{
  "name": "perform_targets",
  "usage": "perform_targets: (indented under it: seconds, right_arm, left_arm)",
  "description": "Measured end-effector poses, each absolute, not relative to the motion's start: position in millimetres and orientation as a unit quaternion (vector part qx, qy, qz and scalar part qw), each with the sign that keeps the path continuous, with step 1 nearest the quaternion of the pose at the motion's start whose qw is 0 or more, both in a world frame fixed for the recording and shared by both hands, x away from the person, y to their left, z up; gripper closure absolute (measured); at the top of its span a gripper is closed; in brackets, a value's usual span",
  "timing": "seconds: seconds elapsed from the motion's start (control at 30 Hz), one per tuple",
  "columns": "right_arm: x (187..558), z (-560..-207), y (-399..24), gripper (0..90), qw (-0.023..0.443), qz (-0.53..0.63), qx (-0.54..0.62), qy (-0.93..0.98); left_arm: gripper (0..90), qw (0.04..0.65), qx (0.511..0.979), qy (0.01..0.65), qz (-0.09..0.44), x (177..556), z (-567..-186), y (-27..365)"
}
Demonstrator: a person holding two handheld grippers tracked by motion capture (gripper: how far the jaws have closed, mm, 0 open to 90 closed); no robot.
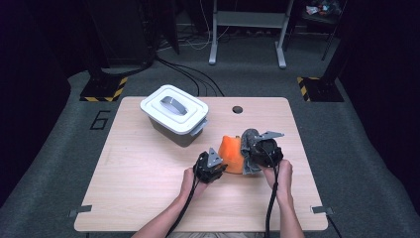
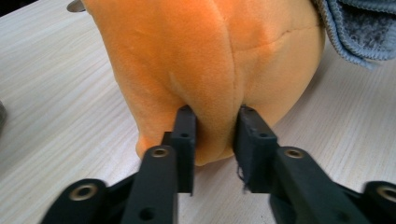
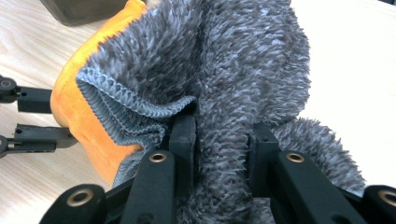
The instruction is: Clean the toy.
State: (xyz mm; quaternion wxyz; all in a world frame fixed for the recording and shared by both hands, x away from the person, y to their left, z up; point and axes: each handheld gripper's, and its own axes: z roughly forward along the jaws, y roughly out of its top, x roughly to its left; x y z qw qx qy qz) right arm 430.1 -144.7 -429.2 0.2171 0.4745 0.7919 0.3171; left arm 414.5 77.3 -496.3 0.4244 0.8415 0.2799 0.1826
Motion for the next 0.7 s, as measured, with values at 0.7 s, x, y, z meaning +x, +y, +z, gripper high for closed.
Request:
perform_targets:
  seconds: [0.7]
  right_arm:
    - [414, -395, -117, 68.6, 0.235, 0.346, 0.422, 0.805]
  left_arm:
    - [79.0, 0.452, 0.815, 0.345, 0.112, 408, -483, 90]
